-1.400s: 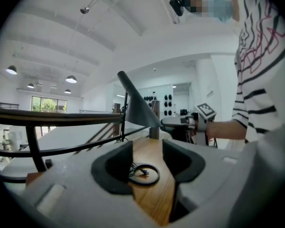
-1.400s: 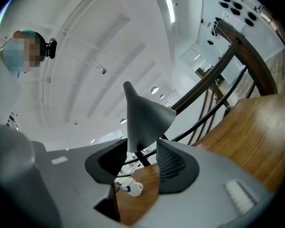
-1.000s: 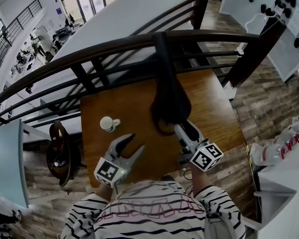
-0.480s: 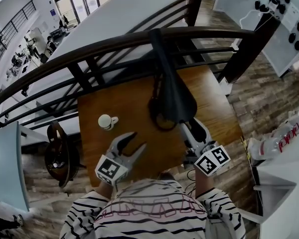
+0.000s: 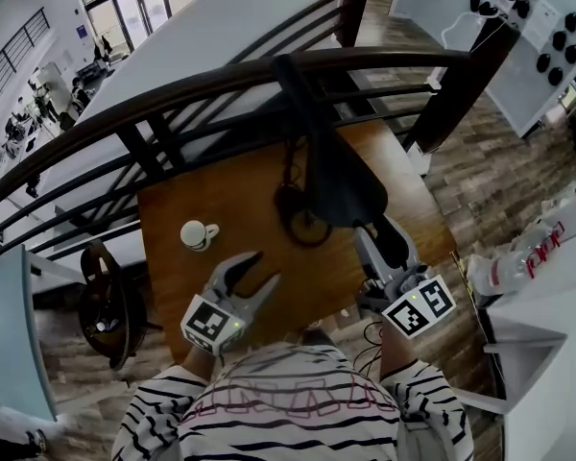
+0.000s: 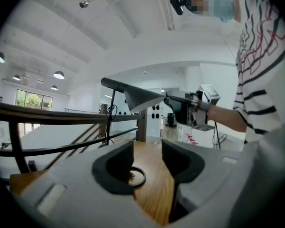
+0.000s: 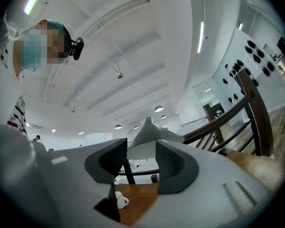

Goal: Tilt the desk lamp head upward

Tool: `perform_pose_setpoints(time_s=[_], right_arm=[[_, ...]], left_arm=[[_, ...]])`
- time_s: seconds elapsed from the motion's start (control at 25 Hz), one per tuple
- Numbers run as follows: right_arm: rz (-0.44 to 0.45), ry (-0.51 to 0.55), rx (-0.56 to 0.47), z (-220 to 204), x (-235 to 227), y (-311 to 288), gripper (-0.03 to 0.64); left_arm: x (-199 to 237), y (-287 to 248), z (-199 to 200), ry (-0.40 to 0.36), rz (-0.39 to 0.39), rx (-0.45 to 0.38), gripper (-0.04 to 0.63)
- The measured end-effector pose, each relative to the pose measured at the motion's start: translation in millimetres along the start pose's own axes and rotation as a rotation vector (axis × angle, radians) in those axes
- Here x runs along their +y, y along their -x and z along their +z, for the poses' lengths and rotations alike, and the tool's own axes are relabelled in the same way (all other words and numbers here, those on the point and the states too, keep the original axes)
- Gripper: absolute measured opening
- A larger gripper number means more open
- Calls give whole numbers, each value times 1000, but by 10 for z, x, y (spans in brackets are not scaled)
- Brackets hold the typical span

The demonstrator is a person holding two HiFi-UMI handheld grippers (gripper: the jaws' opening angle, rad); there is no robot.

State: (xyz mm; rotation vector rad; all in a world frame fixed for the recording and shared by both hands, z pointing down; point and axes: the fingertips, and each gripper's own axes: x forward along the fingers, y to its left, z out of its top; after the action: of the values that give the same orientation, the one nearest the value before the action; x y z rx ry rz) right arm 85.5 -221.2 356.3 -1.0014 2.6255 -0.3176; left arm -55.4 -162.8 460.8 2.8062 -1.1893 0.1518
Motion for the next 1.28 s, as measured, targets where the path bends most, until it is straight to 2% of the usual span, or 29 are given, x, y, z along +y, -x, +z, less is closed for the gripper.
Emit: perform_pose_setpoints(time_s=[0.16, 0.4, 0.88, 1.08, 1.28], right_arm=[[1, 22, -16, 176, 107, 1, 186], [0, 45, 25, 318, 208, -11, 189], [42, 116, 70, 668, 280, -94, 195], [55, 148, 80, 784, 323, -132, 196], [57, 162, 90, 865, 339, -172, 196]], left_arm=[[19, 39, -3, -11, -14, -5, 183], [98, -32, 6, -32, -24, -22, 176], [176, -484, 238, -67, -53, -66, 169], [267, -595, 257, -75, -34, -77, 169], [373, -720, 236, -128, 0, -64, 168]])
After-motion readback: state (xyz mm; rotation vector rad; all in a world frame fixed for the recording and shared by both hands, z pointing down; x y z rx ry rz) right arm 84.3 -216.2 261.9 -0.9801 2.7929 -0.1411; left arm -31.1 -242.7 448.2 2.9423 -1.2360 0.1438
